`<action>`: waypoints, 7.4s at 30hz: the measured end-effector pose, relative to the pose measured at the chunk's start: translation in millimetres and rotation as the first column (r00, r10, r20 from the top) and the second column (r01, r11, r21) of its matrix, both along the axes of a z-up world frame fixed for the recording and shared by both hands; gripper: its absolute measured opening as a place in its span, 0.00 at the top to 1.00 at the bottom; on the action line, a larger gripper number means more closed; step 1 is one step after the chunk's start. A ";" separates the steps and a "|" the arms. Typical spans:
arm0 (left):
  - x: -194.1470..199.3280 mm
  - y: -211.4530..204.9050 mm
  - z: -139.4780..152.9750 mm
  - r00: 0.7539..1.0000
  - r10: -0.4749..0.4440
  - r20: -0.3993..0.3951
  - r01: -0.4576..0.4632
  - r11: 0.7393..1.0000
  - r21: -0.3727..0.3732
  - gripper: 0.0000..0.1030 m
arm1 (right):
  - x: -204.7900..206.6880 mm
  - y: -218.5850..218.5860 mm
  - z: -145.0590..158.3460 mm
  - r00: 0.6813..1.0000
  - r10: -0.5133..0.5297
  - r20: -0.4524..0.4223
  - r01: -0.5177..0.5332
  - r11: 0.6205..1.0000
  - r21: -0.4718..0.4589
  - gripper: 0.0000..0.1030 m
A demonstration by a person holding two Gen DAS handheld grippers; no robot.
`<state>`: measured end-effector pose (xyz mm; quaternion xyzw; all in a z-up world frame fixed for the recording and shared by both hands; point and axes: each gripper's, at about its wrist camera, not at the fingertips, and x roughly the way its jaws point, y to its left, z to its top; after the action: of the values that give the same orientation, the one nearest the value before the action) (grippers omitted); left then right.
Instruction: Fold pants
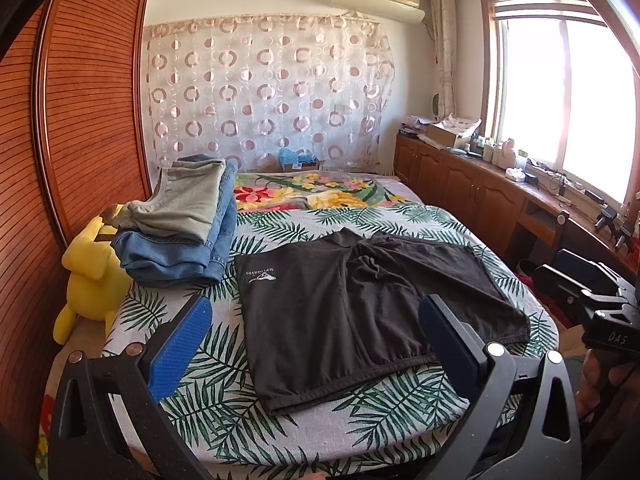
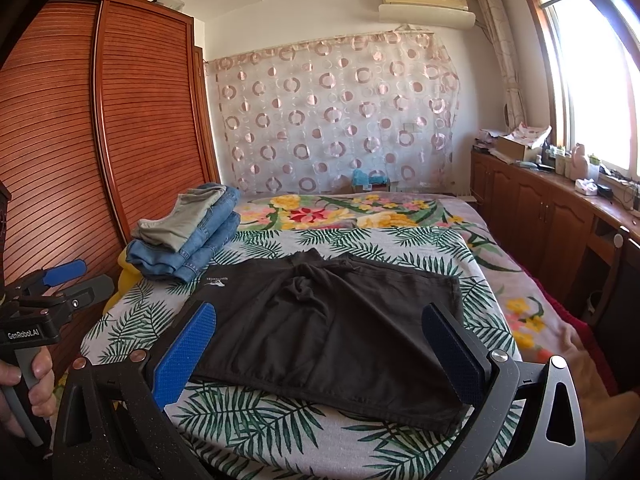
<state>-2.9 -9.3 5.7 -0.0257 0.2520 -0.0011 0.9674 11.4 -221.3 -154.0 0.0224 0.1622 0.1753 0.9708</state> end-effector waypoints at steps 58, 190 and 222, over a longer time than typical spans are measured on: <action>32.0 52.8 -125.2 0.941 -0.106 -0.323 0.073 0.991 -0.112 0.53 | 10.5 -28.9 -15.5 0.953 -0.159 -0.258 0.129 0.983 -0.130 0.05; 91.2 -5.5 -95.6 0.927 -0.280 -0.249 0.266 0.960 -0.088 0.21 | 59.0 57.3 27.7 0.944 0.267 -0.194 -0.290 0.952 -0.097 0.96; 104.8 -70.2 -88.0 0.888 -0.386 -0.249 0.383 0.922 -0.063 0.21 | -15.4 -57.2 44.8 0.982 0.063 -0.179 -0.070 0.997 -0.032 0.96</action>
<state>101.9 -79.5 -82.3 0.0185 0.3750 -0.1906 0.9070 -4.0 -278.5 -109.1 0.0141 0.2524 0.2018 0.9462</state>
